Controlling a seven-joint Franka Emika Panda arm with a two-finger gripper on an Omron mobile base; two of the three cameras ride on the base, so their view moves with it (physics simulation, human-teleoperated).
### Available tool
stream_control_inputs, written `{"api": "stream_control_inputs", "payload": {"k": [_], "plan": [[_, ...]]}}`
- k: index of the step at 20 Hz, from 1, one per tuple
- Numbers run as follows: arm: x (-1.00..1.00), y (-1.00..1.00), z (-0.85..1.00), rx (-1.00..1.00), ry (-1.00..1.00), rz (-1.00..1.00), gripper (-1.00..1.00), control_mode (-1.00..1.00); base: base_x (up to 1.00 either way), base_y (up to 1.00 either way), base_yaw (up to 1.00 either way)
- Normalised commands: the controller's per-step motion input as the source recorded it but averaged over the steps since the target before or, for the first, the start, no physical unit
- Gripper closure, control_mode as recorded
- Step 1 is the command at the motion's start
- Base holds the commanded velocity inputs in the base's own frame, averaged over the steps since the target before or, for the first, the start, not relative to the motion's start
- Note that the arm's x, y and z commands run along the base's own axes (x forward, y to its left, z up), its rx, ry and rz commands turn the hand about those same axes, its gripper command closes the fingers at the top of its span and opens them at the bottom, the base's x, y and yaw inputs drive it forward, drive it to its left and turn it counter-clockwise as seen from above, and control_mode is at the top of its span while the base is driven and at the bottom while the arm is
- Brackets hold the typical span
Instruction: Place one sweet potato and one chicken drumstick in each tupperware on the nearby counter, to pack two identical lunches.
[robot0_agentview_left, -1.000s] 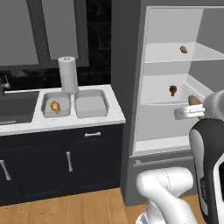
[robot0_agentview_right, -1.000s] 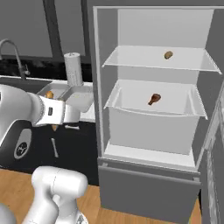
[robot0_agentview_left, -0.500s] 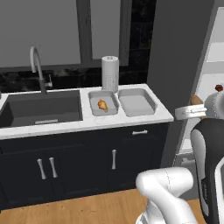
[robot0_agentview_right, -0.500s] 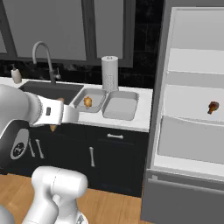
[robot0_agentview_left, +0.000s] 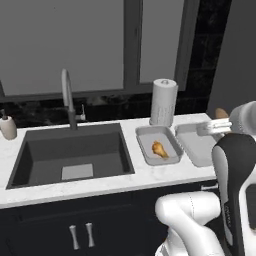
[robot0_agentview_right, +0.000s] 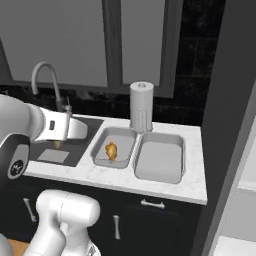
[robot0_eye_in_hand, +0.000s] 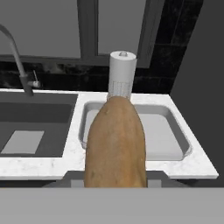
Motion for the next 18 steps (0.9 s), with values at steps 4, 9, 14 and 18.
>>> {"api": "stream_control_inputs", "payload": {"k": [4, 9, 14, 18], "plan": [[0.0, 0.0, 0.0, 0.0, 0.0, 0.0, 1.0, 1.0, 0.99, 0.02, 0.01], [0.18, 0.0, -0.25, -0.01, 0.0, 0.02, 1.0, -1.0, 0.41, 0.09, 0.03], [0.88, 0.0, -0.92, -0.04, 0.12, 0.05, 1.0, -1.0, 0.0, 0.0, 0.0], [1.0, 0.0, -0.77, 0.0, 0.11, 0.11, 1.0, -1.0, 0.0, 0.0, 0.0]]}}
